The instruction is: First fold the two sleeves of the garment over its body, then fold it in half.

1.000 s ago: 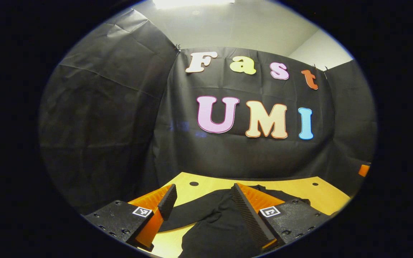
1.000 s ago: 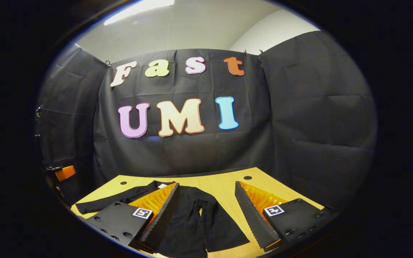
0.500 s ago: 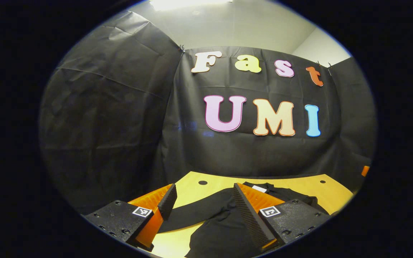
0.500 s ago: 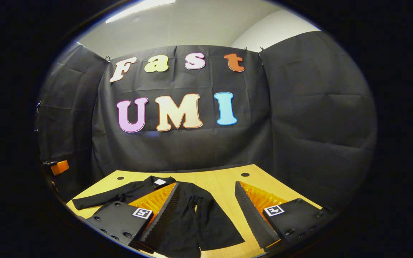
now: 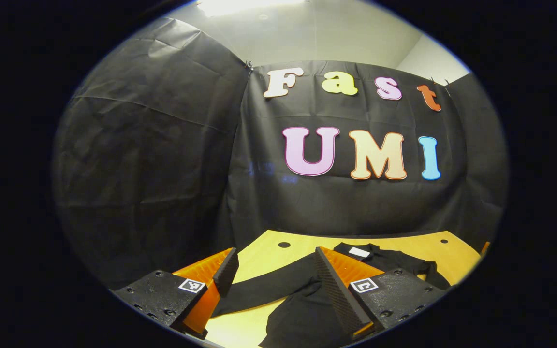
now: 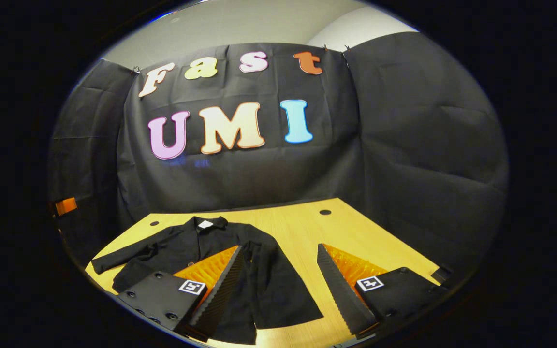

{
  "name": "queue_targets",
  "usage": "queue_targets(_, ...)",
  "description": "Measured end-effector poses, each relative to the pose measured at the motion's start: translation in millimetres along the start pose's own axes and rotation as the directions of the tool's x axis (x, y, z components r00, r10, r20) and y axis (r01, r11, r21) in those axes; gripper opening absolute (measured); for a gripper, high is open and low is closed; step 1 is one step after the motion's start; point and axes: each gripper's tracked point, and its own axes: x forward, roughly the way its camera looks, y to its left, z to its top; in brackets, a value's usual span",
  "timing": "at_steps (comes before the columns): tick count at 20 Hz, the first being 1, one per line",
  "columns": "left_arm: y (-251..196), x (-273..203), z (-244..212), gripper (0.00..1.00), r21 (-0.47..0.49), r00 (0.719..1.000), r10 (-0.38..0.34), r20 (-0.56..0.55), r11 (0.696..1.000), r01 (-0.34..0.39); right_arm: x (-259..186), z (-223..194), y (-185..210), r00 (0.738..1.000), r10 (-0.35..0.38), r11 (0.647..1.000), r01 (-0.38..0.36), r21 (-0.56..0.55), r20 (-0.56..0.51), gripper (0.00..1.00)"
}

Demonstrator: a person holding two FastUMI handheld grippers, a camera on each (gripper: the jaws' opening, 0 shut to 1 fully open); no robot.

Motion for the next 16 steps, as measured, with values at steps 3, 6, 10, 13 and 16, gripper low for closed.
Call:
queue_targets(3,0.5,1.4,-1.5,0.93,0.007,1.000,0.008,-0.004,1.000,-0.008,10.3,-22.0,-7.4,0.999,0.007,1.000,-0.006,0.011,-0.054,0.97)
queue_targets(6,0.2,0.3,-0.4,0.92,0.009,1.000,0.009,-0.005,1.000,-0.009,21.4,-48.3,-12.6,0.992,0.033,0.999,-0.031,0.019,-0.124,0.97)
queue_targets(10,0.0,-2.3,-0.9,0.92,0.039,1.000,0.008,-0.005,0.999,-0.008,33.3,-90.6,-22.8,0.970,0.046,0.999,-0.048,0.000,-0.239,0.97)
queue_targets(13,-1.0,-5.2,-1.3,0.92,0.050,1.000,0.007,-0.008,0.999,-0.007,35.3,-110.6,-25.7,0.956,0.053,0.998,-0.059,-0.011,-0.290,0.97)
queue_targets(16,2.9,-9.6,-4.0,0.92,0.055,1.000,0.017,-0.015,0.998,-0.017,36.6,-125.9,-29.2,0.944,0.054,0.998,-0.064,-0.019,-0.325,0.98)
